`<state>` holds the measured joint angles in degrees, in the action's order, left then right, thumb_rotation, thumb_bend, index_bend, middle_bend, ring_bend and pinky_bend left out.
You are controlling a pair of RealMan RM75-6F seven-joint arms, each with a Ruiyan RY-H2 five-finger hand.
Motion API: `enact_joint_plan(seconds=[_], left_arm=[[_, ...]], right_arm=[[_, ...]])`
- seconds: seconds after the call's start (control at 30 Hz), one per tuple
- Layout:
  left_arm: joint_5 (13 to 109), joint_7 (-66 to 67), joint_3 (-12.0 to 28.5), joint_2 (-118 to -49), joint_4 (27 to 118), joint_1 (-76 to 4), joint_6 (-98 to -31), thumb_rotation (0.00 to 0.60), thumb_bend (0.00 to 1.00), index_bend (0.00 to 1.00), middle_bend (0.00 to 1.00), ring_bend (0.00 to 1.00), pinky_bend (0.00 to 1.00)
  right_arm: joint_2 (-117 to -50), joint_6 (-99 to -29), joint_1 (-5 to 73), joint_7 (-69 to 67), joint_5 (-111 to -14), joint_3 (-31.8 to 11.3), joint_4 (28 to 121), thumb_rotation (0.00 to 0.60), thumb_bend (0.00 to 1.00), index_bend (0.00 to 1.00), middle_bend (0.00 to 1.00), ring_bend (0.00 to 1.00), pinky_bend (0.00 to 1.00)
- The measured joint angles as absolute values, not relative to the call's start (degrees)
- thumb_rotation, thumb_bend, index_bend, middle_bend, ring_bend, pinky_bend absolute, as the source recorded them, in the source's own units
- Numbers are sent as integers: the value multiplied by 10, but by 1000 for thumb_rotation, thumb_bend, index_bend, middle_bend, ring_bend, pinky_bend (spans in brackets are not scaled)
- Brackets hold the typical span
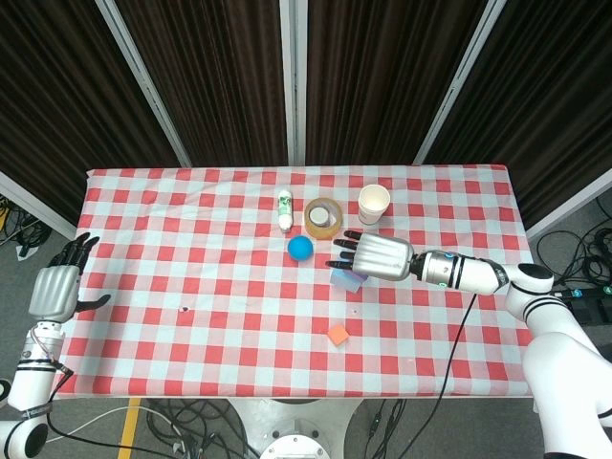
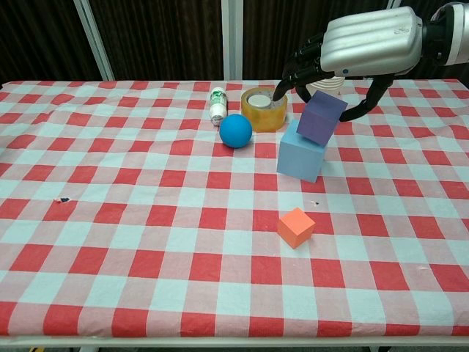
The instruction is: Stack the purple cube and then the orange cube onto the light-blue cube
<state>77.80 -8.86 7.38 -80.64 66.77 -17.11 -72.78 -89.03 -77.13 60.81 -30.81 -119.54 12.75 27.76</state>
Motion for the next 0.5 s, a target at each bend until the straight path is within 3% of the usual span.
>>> enact_joint_plan(seconds=[0.5], left_arm=[[777,-99,73,-809,655,-170,-723,600,106,162,174,127,254]], right_arm=[[-906,-770,625,-330,-1183,153,240,600,153,161,436,164,269]])
